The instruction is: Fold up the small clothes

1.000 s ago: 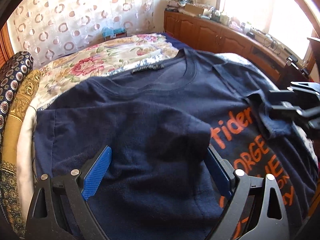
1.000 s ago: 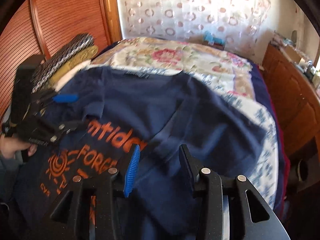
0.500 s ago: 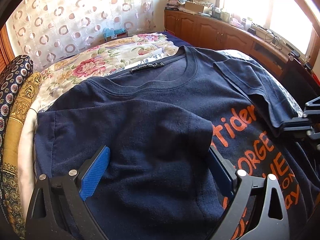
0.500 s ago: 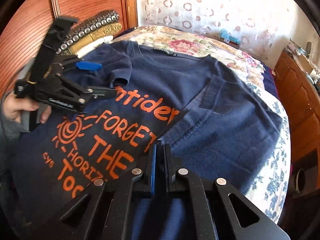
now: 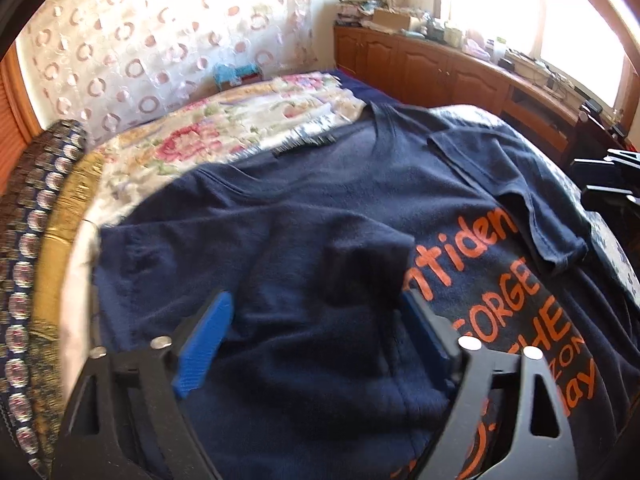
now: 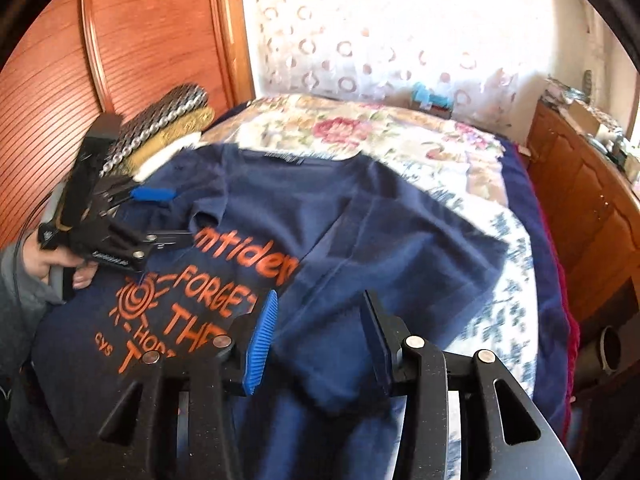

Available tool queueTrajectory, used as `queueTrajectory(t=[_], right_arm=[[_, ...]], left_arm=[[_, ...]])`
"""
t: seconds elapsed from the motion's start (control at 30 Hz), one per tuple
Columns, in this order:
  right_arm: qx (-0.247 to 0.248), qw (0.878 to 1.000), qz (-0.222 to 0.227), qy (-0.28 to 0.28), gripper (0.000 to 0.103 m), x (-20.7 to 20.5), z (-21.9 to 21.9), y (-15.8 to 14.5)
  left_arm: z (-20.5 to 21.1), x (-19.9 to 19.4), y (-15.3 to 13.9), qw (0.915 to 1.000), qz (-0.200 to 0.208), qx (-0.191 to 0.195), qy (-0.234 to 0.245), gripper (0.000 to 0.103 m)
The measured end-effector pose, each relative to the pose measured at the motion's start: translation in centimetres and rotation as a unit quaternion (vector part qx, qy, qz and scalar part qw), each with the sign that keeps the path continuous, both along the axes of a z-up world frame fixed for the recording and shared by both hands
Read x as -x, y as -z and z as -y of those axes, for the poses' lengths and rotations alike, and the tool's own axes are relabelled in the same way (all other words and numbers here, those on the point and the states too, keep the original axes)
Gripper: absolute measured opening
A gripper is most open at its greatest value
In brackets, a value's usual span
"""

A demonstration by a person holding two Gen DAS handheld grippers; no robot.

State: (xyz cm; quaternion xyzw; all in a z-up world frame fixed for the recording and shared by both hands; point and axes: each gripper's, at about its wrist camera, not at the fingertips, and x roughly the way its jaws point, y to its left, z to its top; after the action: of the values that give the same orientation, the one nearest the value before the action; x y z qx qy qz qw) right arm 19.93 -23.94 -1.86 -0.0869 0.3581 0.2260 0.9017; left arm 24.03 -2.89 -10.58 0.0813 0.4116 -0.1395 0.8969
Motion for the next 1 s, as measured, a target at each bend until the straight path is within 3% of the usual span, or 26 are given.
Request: queueTrajectory(t=[0.13, 0.2, 0.23, 0.3, 0.43, 0.57, 0.6, 0.67, 0.7, 0.73, 1.0], right_arm=[[-0.007, 1.0, 0.01, 0.01, 0.045, -0.4, 1.2, 0.0], [-0.006, 1.0, 0.017, 0.014, 0.045, -0.6, 1.6, 0.1], [-0.006, 1.0, 0.019, 0.016, 0.046, -0.5, 1.7, 0.1], [-0.008, 1.0, 0.022, 0.019, 0.046, -0.4, 1.7, 0.3], [-0.016, 0.999, 0.021, 0.019, 0.046, -0.9, 1.5, 1.0], [-0.019, 1.0, 0.016, 0.016, 0.046, -1.9, 1.4, 1.4], [-0.019, 1.0, 0.016, 0.014, 0.046, -2.1, 1.4, 1.4], [-0.019, 1.0, 0.016, 0.012, 0.046, -2.2, 1.4, 1.4], [-0.019, 1.0, 0.017, 0.011, 0.046, -2.5, 1.3, 1.4], [-0.018, 1.0, 0.018, 0.01, 0.046, -2.7, 1.3, 1.4], [-0.007, 1.0, 0.021, 0.022, 0.046, -4.1, 2.1, 1.7]], left_arm=[[-1.6, 0.3, -1.9, 0.9995, 0.021, 0.018, -0.018, 0.053], [-2.6, 0.2, -2.8, 0.9989, 0.027, 0.022, -0.032, 0.047], [-3.0, 0.1, -3.2, 0.9985, 0.031, 0.027, -0.037, 0.037], [-4.2, 0.0, -4.2, 0.9973, 0.035, 0.047, -0.045, 0.029], [-5.7, -0.1, -5.8, 0.9954, 0.052, 0.045, -0.066, 0.018], [-6.5, -0.9, -6.4, 0.9949, 0.052, 0.036, -0.078, 0.017], [-6.7, -1.1, -6.4, 0.9948, 0.05, 0.033, -0.082, 0.019], [-7.2, -1.7, -6.3, 0.9948, 0.044, 0.028, -0.087, 0.045], [-7.4, -1.9, -6.2, 0.9944, 0.044, 0.03, -0.092, 0.078], [-7.7, -2.1, -6.2, 0.9937, 0.045, 0.031, -0.098, 0.089], [-7.4, -5.1, -4.2, 0.9948, -0.006, 0.0, -0.102, 0.09]])
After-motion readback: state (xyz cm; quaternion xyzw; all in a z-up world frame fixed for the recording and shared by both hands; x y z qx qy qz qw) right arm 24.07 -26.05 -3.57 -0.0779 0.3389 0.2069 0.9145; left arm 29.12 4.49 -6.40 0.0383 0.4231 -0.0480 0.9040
